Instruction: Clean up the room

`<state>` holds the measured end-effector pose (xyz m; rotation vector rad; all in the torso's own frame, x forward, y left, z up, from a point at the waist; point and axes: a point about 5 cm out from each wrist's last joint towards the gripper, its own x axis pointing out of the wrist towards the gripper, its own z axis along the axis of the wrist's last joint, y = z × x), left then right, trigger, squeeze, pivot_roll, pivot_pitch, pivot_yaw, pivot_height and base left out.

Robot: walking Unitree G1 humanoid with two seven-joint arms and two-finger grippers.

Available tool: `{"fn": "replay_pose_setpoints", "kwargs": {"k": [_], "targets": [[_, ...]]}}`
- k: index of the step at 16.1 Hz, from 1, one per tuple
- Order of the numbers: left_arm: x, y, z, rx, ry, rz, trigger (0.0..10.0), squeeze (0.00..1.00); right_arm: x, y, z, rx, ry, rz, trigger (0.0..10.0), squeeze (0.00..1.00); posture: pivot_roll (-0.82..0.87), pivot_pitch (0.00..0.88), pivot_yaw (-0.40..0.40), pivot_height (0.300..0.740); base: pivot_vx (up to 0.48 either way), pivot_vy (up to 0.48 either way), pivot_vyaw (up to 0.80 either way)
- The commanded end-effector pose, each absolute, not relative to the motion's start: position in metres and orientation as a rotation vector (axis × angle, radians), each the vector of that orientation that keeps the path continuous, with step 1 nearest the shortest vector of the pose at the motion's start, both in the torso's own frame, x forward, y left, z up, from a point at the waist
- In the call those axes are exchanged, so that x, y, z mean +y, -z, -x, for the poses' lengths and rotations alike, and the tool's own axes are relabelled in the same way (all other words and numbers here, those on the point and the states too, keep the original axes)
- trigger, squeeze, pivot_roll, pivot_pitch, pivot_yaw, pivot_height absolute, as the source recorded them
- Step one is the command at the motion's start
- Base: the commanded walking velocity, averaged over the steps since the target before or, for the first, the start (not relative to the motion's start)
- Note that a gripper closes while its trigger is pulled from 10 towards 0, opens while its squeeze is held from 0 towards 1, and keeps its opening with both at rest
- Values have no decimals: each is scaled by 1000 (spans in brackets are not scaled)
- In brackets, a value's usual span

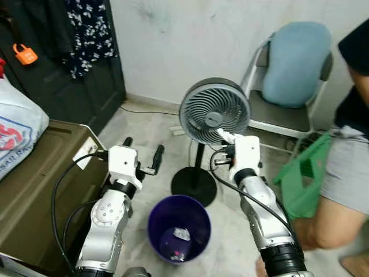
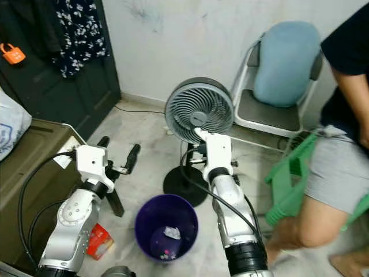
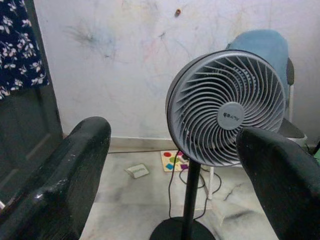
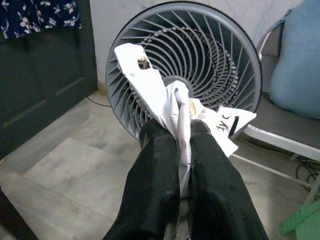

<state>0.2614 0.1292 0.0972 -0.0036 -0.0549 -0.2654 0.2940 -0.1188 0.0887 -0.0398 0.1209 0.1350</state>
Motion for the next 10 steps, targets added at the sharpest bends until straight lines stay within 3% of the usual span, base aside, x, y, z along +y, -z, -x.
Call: {"fn": "replay_pose_setpoints", "kwargs": {"k": [1,4,10], "targets": [[135,-98,-261,-55,244,-15,10000,0,-111,-94,-296,96,-162,42,10000,0,103,0,-52,740,0,0,800],[139,-98,-260,-52,250,-23,10000,0,-111,-93,-297,104,-146,37,10000,0,115,0,-56,740,0,0,733],[163,-102,-242,-54,440,-179,10000,0,-117,-73,-304,271,-4,-4,10000,0,167,0,-72,740,0,0,0]]}}
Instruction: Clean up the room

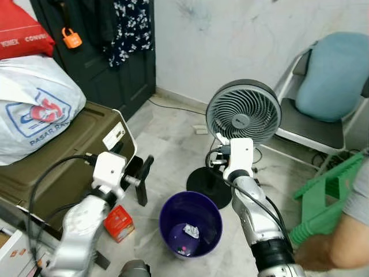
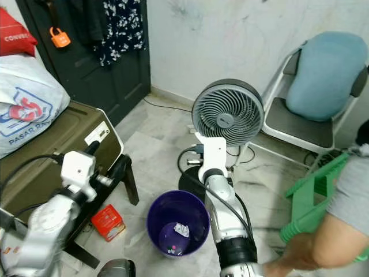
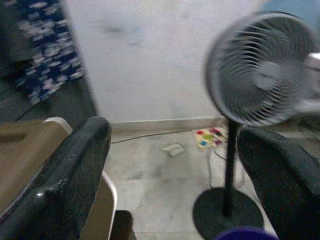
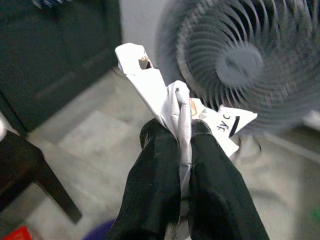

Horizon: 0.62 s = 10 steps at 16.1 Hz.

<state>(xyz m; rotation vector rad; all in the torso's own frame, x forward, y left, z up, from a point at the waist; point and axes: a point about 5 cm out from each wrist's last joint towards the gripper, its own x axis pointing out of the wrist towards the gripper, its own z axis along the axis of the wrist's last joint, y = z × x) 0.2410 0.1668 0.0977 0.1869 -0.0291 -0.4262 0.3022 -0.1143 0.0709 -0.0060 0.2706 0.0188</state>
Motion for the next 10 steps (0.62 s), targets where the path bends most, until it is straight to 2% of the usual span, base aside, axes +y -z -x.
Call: {"fn": "replay_pose_setpoints", "kwargs": {"k": [1,4,7,10], "targets": [[169,-106,-237,-48,487,-201,10000,0,-113,-70,-306,295,-1,23,10000,0,180,0,-73,740,0,0,0],[183,-116,-219,-20,564,-254,10000,0,-105,-49,-304,416,26,46,10000,0,228,0,-61,740,0,0,0],[193,-118,-206,23,562,-267,10000,0,-98,-34,-304,471,2,98,10000,0,250,13,-36,740,0,0,0],[176,-121,-193,55,637,-269,10000,0,-90,-19,-305,517,-11,205,10000,0,269,66,5,740,0,0,0]]}}
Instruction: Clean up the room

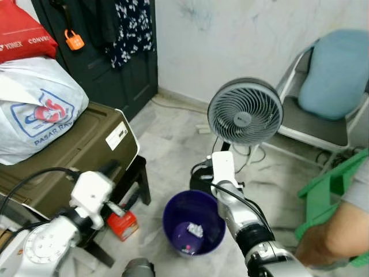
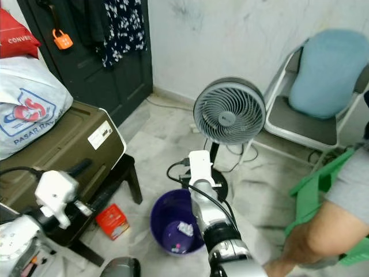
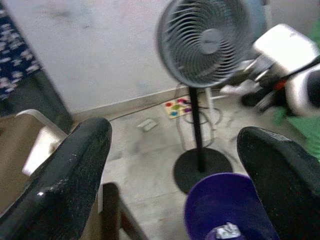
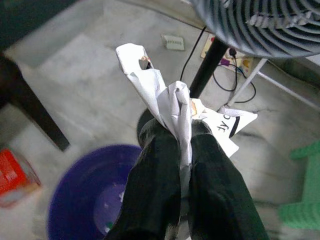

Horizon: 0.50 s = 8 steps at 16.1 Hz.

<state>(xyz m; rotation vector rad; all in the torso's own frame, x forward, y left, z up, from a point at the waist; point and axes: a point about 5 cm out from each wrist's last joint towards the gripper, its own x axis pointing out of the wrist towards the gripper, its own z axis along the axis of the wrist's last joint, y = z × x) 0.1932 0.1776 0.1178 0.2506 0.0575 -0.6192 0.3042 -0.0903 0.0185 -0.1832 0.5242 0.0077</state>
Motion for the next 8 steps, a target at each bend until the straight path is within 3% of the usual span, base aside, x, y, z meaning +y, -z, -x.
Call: {"fn": "replay_pose_setpoints", "kwargs": {"k": [1,8], "targets": [[166,-125,-189,51,676,-260,10000,0,-89,-13,-303,534,-7,253,10000,0,274,79,23,740,0,0,0],[164,-131,-180,100,708,-275,10000,0,-105,21,-274,714,198,234,10000,0,285,139,97,740,0,0,0]]}}
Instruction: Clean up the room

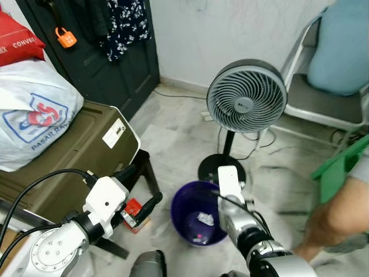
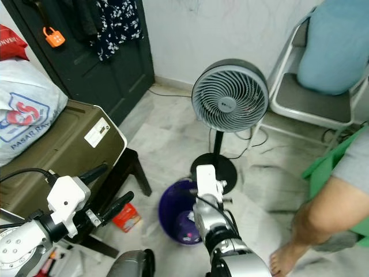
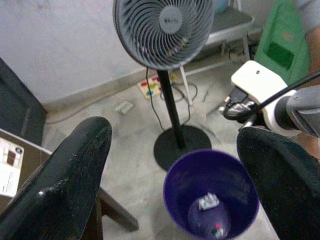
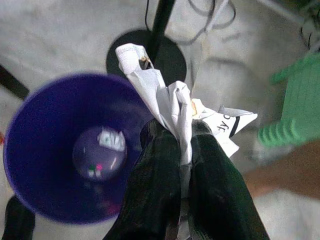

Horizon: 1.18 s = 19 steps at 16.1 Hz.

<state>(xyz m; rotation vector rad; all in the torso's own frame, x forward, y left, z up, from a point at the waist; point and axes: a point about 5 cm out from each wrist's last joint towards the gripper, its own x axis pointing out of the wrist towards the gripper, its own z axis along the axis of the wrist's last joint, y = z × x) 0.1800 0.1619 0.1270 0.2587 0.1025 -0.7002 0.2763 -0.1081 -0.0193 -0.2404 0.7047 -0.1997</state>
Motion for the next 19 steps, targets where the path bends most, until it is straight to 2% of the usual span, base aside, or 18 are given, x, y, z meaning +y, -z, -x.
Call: {"fn": "replay_pose_setpoints", "kwargs": {"k": [1,4,10,19], "targets": [[163,-132,-181,103,710,-276,10000,0,-109,23,-272,721,224,226,10000,0,279,146,107,740,0,0,0],[160,-131,-182,106,716,-271,10000,0,-115,19,-277,677,226,191,10000,0,269,146,111,740,0,0,0],[162,-130,-182,113,681,-271,10000,0,-102,-13,-306,459,162,109,10000,0,284,144,97,740,0,0,0],[161,-128,-178,124,670,-267,10000,0,-102,-3,-299,520,157,51,10000,0,287,153,100,740,0,0,0]]}}
